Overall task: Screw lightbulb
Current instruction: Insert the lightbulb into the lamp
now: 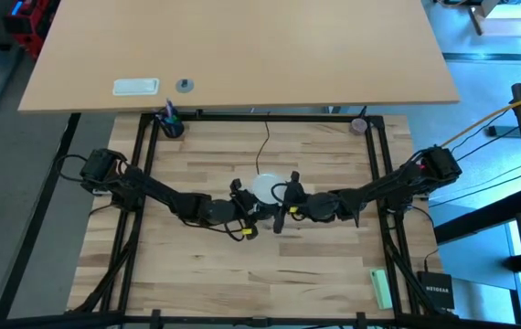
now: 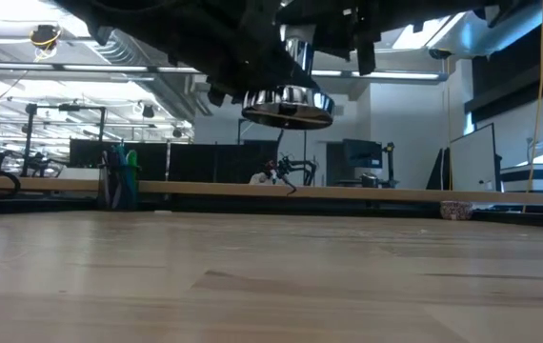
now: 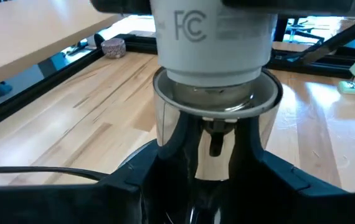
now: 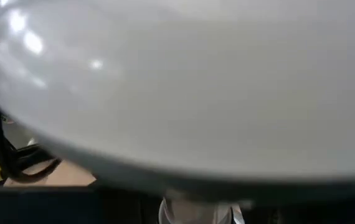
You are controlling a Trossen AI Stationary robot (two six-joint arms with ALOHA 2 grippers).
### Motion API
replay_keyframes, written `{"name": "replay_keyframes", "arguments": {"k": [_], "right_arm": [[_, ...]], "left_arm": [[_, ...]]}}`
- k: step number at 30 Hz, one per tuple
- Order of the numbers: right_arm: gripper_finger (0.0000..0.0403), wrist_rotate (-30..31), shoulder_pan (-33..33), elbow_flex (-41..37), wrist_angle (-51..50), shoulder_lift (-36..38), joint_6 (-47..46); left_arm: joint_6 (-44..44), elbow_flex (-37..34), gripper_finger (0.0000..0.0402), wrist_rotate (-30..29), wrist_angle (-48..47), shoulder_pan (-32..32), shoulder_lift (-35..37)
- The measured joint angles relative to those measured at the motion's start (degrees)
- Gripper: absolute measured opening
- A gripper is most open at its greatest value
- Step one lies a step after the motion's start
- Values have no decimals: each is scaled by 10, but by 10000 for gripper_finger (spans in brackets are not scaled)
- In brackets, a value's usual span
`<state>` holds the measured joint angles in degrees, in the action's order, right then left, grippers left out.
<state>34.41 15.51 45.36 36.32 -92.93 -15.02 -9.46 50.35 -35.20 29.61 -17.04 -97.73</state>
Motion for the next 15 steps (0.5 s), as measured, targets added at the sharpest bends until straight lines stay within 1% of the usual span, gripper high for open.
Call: {"name": "replay_keyframes", "arguments": {"k": [3, 6, 8, 11, 15], "right_arm": [[159, 0, 0, 0, 8, -15, -3], [159, -34, -3, -1, 22, -28, 21], [159, -36, -3, -2, 20, -29, 32], [159, -37, -3, -2, 20, -29, 40], [159, -62, -3, -2, 21, -29, 50]], "left_arm": [[-12, 0, 161, -7, -20, 0, 0], [-31, 0, 161, -7, -58, 5, 0], [-36, 2, 161, -3, -73, 7, 0], [-36, 3, 161, -5, -80, 8, 0], [-42, 3, 161, -6, -87, 13, 0]]}}
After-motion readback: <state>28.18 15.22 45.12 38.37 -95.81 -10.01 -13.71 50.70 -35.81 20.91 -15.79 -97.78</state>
